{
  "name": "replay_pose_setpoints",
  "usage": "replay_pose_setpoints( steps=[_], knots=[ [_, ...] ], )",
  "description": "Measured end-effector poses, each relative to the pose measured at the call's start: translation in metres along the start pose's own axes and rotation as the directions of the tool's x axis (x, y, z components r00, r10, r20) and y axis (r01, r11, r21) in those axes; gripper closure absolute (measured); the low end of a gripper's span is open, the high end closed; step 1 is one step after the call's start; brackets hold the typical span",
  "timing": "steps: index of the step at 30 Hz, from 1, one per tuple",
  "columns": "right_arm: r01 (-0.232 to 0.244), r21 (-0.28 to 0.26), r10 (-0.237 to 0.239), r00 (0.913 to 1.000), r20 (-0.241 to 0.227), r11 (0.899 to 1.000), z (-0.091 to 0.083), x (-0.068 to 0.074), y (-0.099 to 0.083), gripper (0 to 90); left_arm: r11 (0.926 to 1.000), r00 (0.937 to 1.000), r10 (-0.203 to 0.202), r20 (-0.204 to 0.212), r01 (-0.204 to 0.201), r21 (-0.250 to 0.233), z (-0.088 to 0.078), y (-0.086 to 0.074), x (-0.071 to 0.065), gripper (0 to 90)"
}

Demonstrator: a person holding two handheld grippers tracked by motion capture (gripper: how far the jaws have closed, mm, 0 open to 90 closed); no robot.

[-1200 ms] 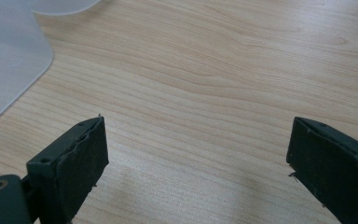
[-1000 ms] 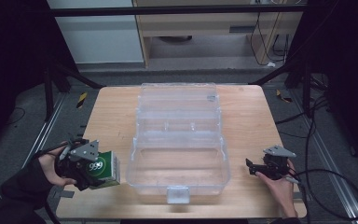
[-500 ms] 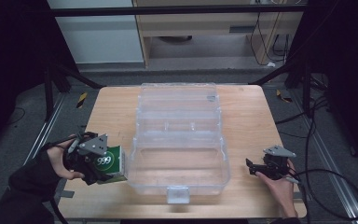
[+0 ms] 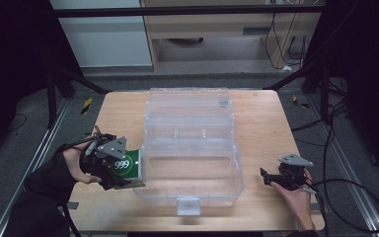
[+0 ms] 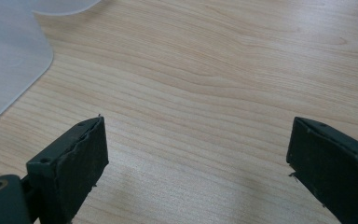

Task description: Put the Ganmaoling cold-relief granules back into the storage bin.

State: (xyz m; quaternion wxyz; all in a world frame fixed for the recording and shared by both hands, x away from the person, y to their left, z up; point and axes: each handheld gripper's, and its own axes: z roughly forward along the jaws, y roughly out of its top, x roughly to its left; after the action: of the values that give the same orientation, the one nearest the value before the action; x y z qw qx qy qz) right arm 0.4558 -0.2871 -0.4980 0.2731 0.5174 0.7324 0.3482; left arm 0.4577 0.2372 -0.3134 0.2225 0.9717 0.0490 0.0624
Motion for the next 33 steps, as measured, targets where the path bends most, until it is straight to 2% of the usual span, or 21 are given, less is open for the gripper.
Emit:
replay_pose_setpoints(
  steps=[10, 12, 18, 19, 20, 21, 22, 25, 26, 33],
  knots=[
    [-0.001, 0.002, 0.001, 1.0000, -0.001, 1.000, 0.000, 0.001, 0.000, 5.6, 0.9991, 0.9991, 0.041, 0.013, -0.041, 0.004, 0.008, 0.020, 0.003, 14.8],
    [0.001, 0.002, -0.001, 1.0000, -0.001, 1.000, 0.000, 0.000, 0.000, 5.6, 0.9994, 0.9992, 0.036, 0.017, -0.036, -0.003, 0.011, 0.023, 0.002, 14.8],
    [0.008, 0.002, -0.008, 1.0000, -0.001, 1.000, 0.001, 0.000, 0.000, 5.6, 0.9985, 0.9982, 0.054, 0.026, -0.054, 0.005, 0.017, 0.032, 0.003, 14.8],
    [0.008, 0.002, -0.008, 1.0000, -0.001, 1.000, 0.001, 0.000, 0.000, 5.6, 0.9985, 0.9982, 0.054, 0.028, -0.054, 0.003, 0.018, 0.033, 0.003, 14.8],
    [0.008, 0.003, -0.008, 1.0000, -0.001, 1.000, 0.001, 0.000, 0.000, 5.6, 0.9994, 0.9988, 0.030, 0.037, -0.031, 0.019, 0.019, 0.033, 0.001, 14.8],
    [0.008, 0.004, -0.008, 1.0000, -0.001, 1.000, 0.001, 0.000, 0.000, 5.6, 0.9984, 0.9979, 0.056, 0.032, -0.056, 0.003, 0.020, 0.034, 0.003, 14.8],
    [0.011, 0.003, -0.011, 0.9999, 0.000, 1.000, 0.001, 0.000, 0.000, 5.6, 0.9982, 0.9978, 0.060, 0.030, -0.060, 0.005, 0.021, 0.035, 0.003, 14.8],
    [0.008, 0.005, -0.008, 1.0000, -0.002, 1.000, 0.001, 0.000, 0.000, 5.5, 0.9980, 0.9976, 0.063, 0.031, -0.063, 0.007, 0.024, 0.038, 0.004, 14.8],
    [0.009, 0.005, -0.009, 1.0000, -0.002, 1.000, 0.001, 0.000, 0.000, 5.5, 0.9988, 0.9985, 0.042, 0.035, -0.043, 0.023, 0.025, 0.038, 0.002, 14.8],
    [0.007, 0.007, -0.007, 1.0000, -0.002, 1.000, 0.001, 0.001, 0.000, 5.4, 0.9983, 0.9979, 0.050, 0.042, -0.051, 0.027, 0.034, 0.040, 0.004, 14.9]
  ],
)
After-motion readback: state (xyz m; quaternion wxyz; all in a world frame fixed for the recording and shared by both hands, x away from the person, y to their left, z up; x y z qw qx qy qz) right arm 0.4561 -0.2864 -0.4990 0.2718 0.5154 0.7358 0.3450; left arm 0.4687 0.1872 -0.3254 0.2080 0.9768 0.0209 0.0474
